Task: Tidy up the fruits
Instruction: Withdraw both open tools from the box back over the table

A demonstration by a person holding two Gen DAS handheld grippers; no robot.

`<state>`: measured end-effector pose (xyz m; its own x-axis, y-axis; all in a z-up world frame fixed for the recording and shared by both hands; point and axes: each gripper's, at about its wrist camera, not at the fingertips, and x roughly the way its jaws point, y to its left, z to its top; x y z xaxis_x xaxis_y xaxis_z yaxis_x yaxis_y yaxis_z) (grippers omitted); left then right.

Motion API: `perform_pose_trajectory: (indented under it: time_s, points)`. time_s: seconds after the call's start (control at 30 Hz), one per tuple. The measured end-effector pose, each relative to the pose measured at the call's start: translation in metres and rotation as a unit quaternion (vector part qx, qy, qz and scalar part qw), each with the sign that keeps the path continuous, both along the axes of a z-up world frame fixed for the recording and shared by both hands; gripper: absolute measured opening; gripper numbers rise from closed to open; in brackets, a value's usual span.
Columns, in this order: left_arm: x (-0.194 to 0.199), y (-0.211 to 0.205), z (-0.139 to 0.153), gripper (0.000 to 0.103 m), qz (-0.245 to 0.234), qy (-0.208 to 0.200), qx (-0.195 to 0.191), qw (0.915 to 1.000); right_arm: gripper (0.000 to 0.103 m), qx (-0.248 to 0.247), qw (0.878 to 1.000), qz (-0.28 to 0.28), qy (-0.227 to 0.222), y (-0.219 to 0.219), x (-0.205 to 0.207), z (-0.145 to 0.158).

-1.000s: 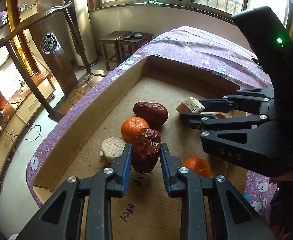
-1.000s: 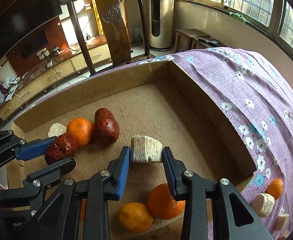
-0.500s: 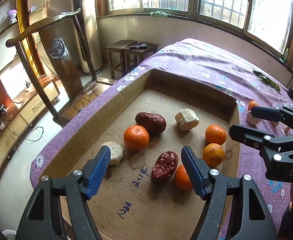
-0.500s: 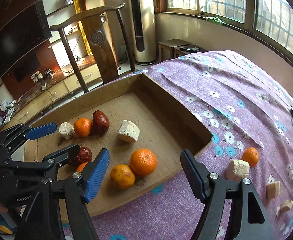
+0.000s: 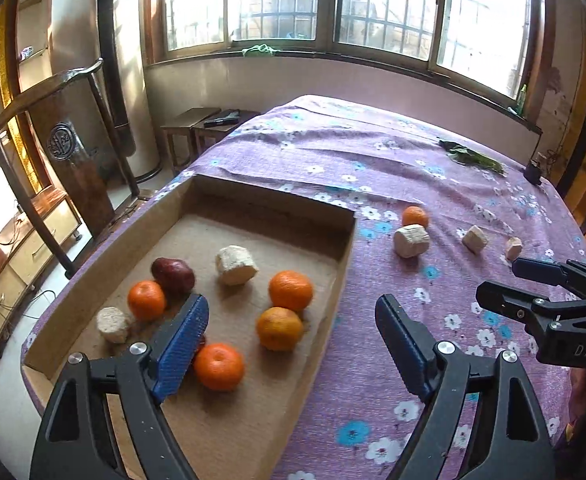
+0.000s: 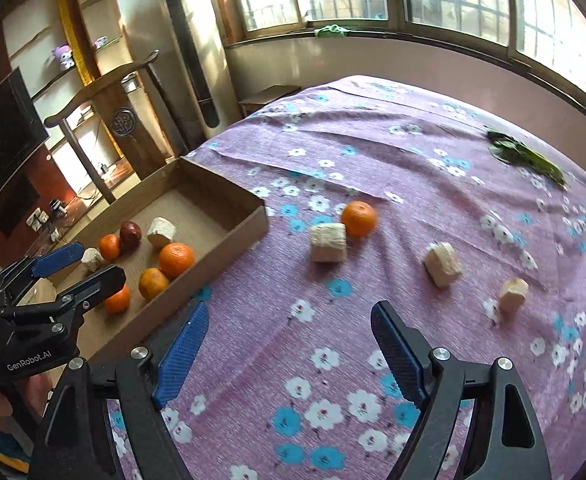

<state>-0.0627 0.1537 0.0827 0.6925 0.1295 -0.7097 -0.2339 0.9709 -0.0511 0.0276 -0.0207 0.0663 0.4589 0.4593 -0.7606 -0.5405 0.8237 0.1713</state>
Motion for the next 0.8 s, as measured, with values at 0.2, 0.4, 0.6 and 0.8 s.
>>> perform_pose_trajectory:
  time_s: [0.2,0.4,0.6,0.8]
  points:
    - [0.031,-0.039,-0.002,0.085,-0.038,0.009,-0.020,0.9990,0.090,0.019,0.997,-0.061,0.033,-0.066,0.015,-0.010]
    - [0.075,-0.069,-0.008,0.085,-0.065,0.030,-0.023,0.9971,0.090,0.004,0.996,-0.089,0.012,-0.104,0.028,-0.010]
    - [0.119,-0.084,-0.025,0.085,-0.050,0.046,-0.028,0.9973,0.090,0.019,0.995,-0.099,0.003,-0.126,0.036,-0.021]
    - [0.138,-0.088,-0.045,0.085,-0.044,0.058,-0.027,0.9970,0.090,-0.014,0.994,-0.108,-0.030,-0.127,0.043,-0.030]
